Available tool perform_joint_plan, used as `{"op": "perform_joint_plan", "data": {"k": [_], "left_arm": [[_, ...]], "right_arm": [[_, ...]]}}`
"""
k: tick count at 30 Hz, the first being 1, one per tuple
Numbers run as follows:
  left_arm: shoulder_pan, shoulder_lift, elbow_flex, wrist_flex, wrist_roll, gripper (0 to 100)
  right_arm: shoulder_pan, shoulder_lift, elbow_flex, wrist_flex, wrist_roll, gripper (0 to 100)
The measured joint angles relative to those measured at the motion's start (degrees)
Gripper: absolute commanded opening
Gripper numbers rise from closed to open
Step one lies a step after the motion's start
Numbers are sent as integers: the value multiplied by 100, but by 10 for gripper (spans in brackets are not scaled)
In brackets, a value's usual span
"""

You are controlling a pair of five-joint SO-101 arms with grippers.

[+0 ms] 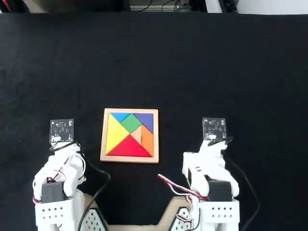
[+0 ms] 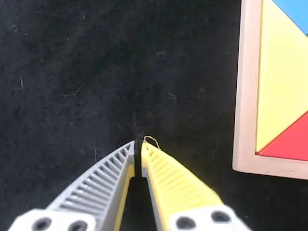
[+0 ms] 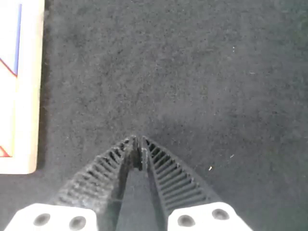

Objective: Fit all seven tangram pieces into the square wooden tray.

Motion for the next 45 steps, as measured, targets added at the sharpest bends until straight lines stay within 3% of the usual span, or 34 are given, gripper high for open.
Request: {"op": "perform_joint_plan", "data": {"k": [10,45], "left_arm": [[0,0,0,0,0,30],[0,0,0,0,0,30]], "right_arm": [[53,0,0,0,466,12],[53,0,0,0,492,15]]}}
